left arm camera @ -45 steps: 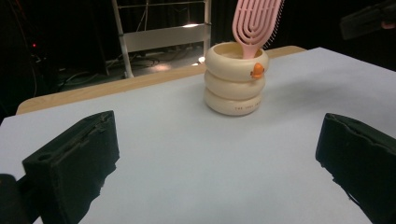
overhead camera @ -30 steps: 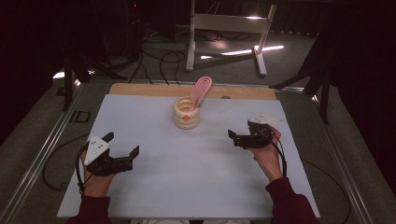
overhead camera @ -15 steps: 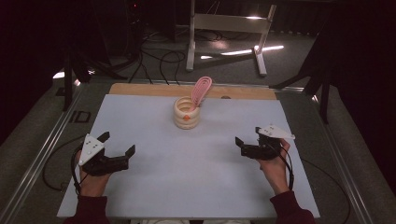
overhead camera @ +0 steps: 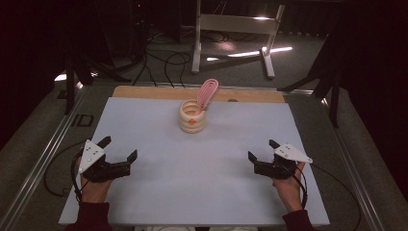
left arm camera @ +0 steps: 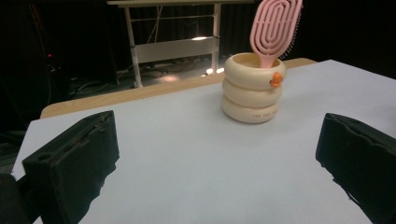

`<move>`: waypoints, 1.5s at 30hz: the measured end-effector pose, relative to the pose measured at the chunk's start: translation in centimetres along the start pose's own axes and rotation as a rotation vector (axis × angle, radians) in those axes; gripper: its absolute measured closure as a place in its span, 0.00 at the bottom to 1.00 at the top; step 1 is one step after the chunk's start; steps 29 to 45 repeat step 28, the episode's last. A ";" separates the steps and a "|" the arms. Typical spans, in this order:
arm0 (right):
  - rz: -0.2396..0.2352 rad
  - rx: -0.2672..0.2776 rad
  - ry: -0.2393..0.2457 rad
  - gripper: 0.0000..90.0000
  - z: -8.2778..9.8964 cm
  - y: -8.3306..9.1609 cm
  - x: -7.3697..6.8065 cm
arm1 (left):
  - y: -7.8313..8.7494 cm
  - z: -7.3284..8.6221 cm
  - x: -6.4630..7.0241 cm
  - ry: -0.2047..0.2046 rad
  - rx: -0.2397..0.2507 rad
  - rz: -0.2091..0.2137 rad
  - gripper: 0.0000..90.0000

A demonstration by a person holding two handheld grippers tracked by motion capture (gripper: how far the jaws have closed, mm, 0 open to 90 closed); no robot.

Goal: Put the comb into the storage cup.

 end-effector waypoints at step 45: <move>-0.006 0.067 -0.030 0.10 0.3 2.0 0.2 | -0.1 1.4 -0.6 -0.023 -0.024 -0.025 0.00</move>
Point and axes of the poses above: each handheld gripper's, and its own axes: y roughly backward along the jaws, z roughly out of its underside, x roughly to its right, the point moved 8 cm from there along -y, roughly forward along the jaws, and after that the axes turned 9 degrees about -z, right-handed, at the moved point
